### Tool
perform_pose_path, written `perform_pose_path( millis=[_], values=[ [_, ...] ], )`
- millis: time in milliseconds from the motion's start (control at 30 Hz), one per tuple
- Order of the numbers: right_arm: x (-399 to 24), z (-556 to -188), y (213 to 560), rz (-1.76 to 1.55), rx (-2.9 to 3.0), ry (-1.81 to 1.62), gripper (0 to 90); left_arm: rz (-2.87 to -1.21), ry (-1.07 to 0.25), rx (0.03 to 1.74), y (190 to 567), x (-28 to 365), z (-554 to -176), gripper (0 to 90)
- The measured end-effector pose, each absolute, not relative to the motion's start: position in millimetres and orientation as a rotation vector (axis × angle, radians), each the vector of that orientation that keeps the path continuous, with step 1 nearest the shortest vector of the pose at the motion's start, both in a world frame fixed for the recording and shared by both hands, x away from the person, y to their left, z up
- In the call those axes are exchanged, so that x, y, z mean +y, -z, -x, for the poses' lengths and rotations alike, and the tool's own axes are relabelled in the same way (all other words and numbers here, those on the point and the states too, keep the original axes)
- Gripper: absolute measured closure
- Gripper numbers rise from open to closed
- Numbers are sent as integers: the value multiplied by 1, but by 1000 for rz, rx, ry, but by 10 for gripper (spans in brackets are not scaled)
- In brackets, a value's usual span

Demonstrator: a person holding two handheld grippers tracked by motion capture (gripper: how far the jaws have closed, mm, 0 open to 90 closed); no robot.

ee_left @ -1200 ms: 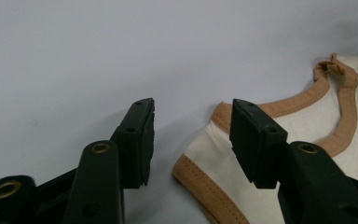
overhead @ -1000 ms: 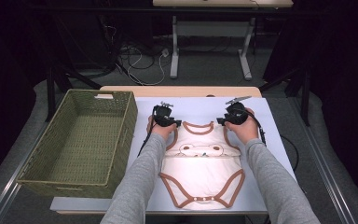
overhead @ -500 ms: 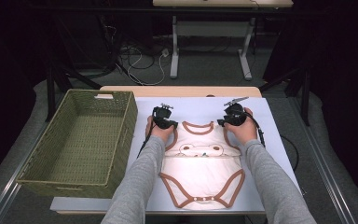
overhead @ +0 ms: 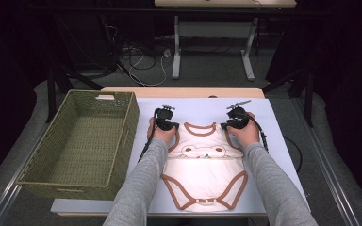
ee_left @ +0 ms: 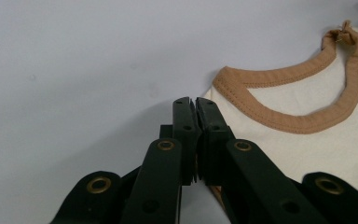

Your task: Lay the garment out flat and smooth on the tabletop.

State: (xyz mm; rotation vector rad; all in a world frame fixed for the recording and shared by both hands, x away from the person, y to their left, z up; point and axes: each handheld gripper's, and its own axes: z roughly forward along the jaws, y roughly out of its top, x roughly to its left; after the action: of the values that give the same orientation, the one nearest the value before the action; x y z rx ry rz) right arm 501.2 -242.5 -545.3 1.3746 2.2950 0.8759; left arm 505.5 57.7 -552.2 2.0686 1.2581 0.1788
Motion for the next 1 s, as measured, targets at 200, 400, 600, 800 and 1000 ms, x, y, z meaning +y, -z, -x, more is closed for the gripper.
perform_pose_path(
  millis=[200,400,600,800,1000],
  values=[
    [-237,-500,547,-1370,2335,-840,685,-2072,-181,1251,552,58,-505,874],
    [-236,-499,547,-1358,2345,-835,745,-2073,-187,1255,552,57,-505,875],
    [-235,-499,546,-1351,2358,-841,771,-2071,-189,1258,552,57,-505,876],
    [-239,-499,546,-1384,2337,-869,776,-2065,-194,1258,552,57,-505,877],
    [-240,-498,544,-1387,2326,-879,780,-2062,-197,1264,552,57,-505,877]
  ],
)
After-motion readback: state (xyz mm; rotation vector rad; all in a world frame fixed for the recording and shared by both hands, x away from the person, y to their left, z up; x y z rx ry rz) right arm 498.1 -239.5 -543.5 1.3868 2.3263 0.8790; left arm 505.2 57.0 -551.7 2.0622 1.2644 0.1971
